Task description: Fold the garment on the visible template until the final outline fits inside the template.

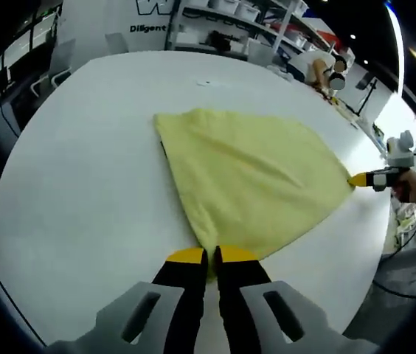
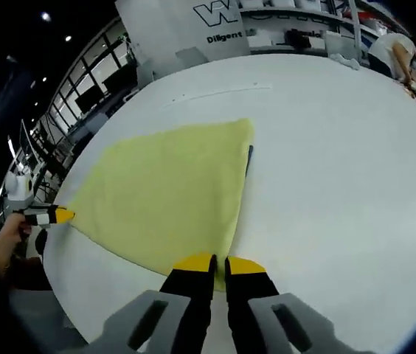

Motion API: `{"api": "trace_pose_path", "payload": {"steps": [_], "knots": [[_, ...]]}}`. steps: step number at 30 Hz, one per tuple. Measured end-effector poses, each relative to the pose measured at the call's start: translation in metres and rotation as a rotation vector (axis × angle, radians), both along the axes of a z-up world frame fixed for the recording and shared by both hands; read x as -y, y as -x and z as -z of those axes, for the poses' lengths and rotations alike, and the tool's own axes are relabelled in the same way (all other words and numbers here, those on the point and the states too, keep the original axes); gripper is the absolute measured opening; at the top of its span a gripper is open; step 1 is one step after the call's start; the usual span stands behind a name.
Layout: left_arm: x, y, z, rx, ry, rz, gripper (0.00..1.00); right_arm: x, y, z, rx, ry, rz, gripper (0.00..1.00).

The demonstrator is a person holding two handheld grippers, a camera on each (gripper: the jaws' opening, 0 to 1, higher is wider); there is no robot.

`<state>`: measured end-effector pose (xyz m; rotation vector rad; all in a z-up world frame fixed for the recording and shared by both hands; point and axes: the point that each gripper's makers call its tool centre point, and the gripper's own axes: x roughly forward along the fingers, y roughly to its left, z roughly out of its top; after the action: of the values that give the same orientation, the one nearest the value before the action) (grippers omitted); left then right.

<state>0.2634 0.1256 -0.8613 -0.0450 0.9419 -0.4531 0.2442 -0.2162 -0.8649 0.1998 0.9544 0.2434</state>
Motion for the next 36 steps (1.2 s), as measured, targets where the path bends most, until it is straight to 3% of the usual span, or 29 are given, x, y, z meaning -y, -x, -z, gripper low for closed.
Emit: {"api": "trace_pose_path", "payload": {"steps": [12,14,17,21,23,24,27,30,31,36], "knots": [[-0.005,0.032,0.001,-0.006,-0.047,-0.005,0.04,-0.006,0.026,0.001,0.008,0.004,-0.003,0.00],[-0.005,0.033,0.001,0.015,-0.064,0.002,0.05,-0.006,0.024,0.001,0.059,0.053,-0.058,0.00],[-0.006,0.032,0.001,0.013,-0.063,-0.006,0.06,-0.008,0.025,0.002,0.063,0.076,-0.100,0.00],[-0.006,0.032,0.002,0.021,-0.039,-0.028,0.08,-0.005,0.020,0.001,0.076,0.054,-0.039,0.03],[-0.010,0.031,0.002,0.022,-0.044,-0.058,0.15,-0.004,0.020,-0.001,0.093,0.049,-0.016,0.14],[-0.012,0.030,-0.001,0.035,-0.044,-0.068,0.20,-0.003,0.020,-0.005,0.102,0.041,-0.007,0.25],[-0.007,0.031,-0.012,0.051,0.048,-0.116,0.34,-0.006,0.019,-0.016,0.128,0.009,-0.007,0.46],[-0.011,0.034,-0.025,0.095,0.047,-0.116,0.49,-0.015,0.021,-0.032,0.194,-0.007,-0.068,0.63],[-0.011,0.034,-0.030,0.111,0.051,-0.118,0.53,-0.016,0.021,-0.038,0.226,0.009,-0.091,0.67],[-0.005,0.044,-0.063,0.187,0.077,-0.091,0.71,-0.027,0.039,-0.061,0.268,0.043,-0.142,0.81]]}}
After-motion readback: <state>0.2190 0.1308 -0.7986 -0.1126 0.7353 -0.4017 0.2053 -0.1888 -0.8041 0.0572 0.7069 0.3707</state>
